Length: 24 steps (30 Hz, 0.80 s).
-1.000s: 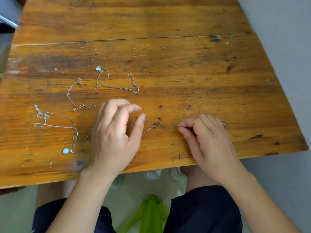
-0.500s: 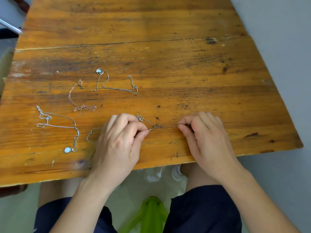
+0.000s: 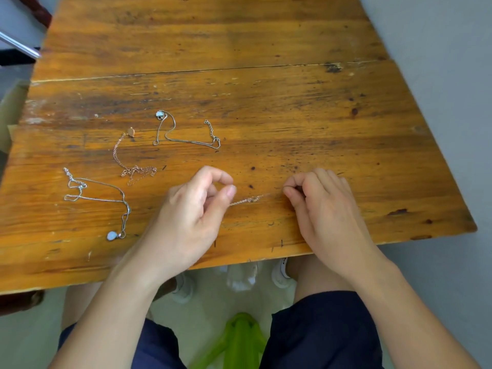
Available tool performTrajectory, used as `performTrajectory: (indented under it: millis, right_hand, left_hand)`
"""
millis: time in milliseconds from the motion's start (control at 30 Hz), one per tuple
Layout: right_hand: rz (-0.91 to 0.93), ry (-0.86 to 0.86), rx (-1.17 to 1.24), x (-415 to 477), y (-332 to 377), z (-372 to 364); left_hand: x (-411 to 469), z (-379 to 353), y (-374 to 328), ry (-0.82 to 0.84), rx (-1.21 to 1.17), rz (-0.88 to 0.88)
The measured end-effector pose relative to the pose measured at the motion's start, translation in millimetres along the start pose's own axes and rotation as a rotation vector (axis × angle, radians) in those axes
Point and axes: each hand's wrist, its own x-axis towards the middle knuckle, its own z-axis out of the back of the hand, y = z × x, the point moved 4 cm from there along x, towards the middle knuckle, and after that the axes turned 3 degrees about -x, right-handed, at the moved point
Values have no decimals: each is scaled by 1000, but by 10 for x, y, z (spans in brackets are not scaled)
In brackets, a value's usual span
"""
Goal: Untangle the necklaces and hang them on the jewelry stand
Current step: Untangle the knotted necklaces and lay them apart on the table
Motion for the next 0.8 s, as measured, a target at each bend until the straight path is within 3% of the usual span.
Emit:
performTrajectory:
  millis: [167,433,667,800]
  right_hand:
    - [-24,-35,131,165,37,106]
    - [-164,-57,585,481,71,111]
    - [-337,-199,1014,693,131,-194]
    - [-319,-272,1000,676,193,-269]
  left_hand:
    - [125,-15,-22,99,-203,59]
    - [452,51,27,22,-478,35]
    - [352,-47,116,-158,-889,180]
    - [306,-39,124,-158,-991,237]
